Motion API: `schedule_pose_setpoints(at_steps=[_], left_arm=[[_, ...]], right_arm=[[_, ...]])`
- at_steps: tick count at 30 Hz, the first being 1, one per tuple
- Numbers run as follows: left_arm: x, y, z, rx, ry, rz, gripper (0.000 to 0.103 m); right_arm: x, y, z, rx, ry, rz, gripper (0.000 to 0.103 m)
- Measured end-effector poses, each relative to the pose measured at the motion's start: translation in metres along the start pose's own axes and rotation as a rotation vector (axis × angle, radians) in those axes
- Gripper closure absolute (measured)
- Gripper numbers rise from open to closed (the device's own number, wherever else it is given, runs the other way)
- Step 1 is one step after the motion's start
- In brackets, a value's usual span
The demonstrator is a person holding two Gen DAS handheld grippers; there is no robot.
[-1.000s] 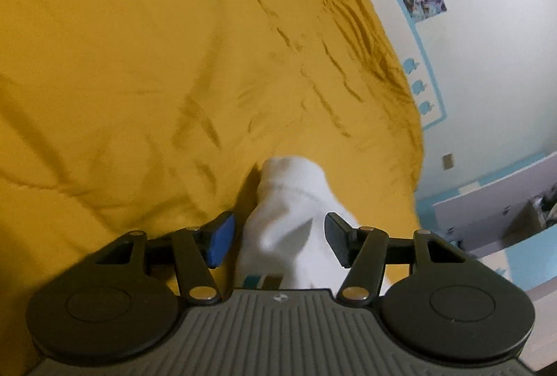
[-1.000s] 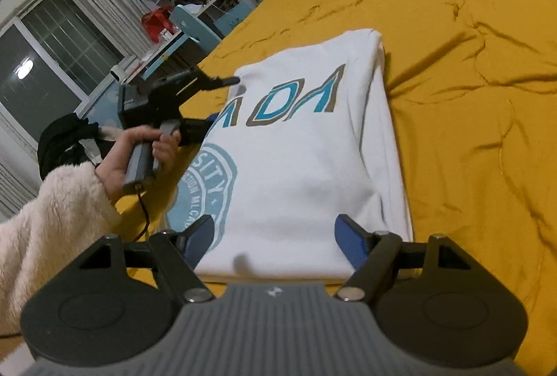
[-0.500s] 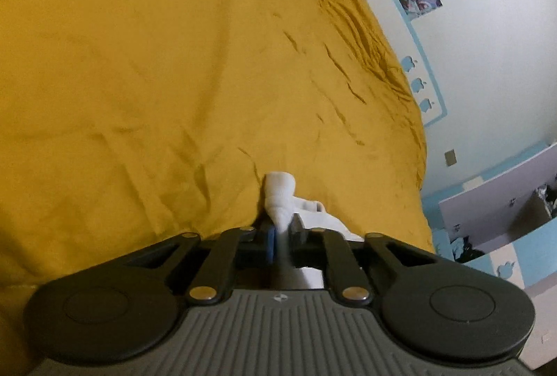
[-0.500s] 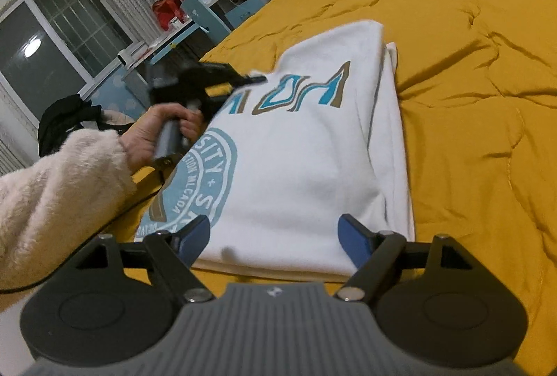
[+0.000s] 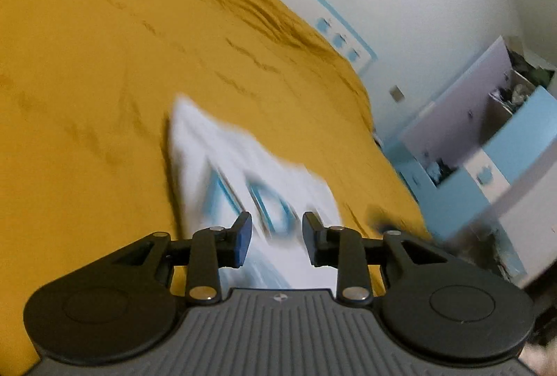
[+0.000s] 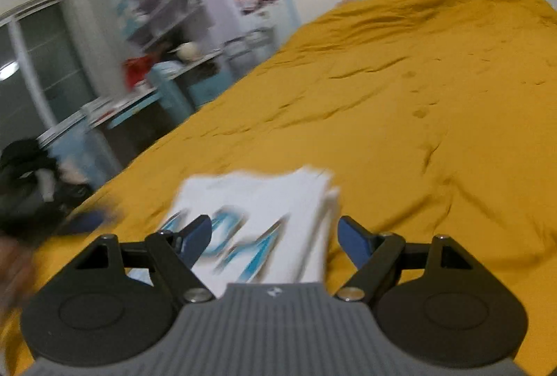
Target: Fold small clothes
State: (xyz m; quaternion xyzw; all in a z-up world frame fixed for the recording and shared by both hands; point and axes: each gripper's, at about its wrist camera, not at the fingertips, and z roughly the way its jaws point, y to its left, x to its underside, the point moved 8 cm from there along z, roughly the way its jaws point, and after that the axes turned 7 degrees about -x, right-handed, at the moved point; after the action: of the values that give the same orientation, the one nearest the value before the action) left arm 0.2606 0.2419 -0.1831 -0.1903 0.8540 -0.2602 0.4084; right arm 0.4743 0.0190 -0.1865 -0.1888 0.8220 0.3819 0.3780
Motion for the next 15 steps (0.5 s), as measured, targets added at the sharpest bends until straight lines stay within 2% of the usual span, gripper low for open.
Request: schedule_pose_setpoints(at_steps=[2, 4, 6, 7, 8, 10, 12, 15], left_arm=[[0.036, -0.014, -0.009, 0.038, 0.025, -0.02, 0.067], [0.055, -0.02, -0.008, 0.039, 0.037, -0.028, 0.067], [0.07, -0.016, -0.005, 0.008, 0.055, -0.035, 0.066], [0.075, -0.013, 0.0, -0.006, 0.067, -0.043, 0.066], [0.076, -0.01, 0.005, -0.028, 0.079, -0.048, 0.068], [0.08, -0.002, 0.012, -0.063, 0.12, -0.088, 0.072], [0.081, 0.0, 0.015, -0.075, 0.128, -0.094, 0.074], [0.087, 0.003, 0.017, -0.094, 0.142, -0.089, 0.08]], right_arm=[[-0.006, -0.013, 0.031, 0.013, 0.035, 0.026, 0.03], [-0.004, -0.021, 0.054, 0.052, 0.073, 0.035, 0.034], [-0.002, -0.025, 0.071, 0.067, 0.103, 0.051, 0.052], [0.002, -0.026, 0.078, 0.059, 0.127, 0.06, 0.077], [0.003, -0.025, 0.082, 0.051, 0.137, 0.061, 0.088], [-0.001, -0.019, 0.082, 0.068, 0.112, 0.015, 0.094], [-0.006, -0.015, 0.081, 0.078, 0.091, -0.021, 0.096], [0.009, -0.031, 0.1, 0.128, 0.173, -0.01, 0.093]])
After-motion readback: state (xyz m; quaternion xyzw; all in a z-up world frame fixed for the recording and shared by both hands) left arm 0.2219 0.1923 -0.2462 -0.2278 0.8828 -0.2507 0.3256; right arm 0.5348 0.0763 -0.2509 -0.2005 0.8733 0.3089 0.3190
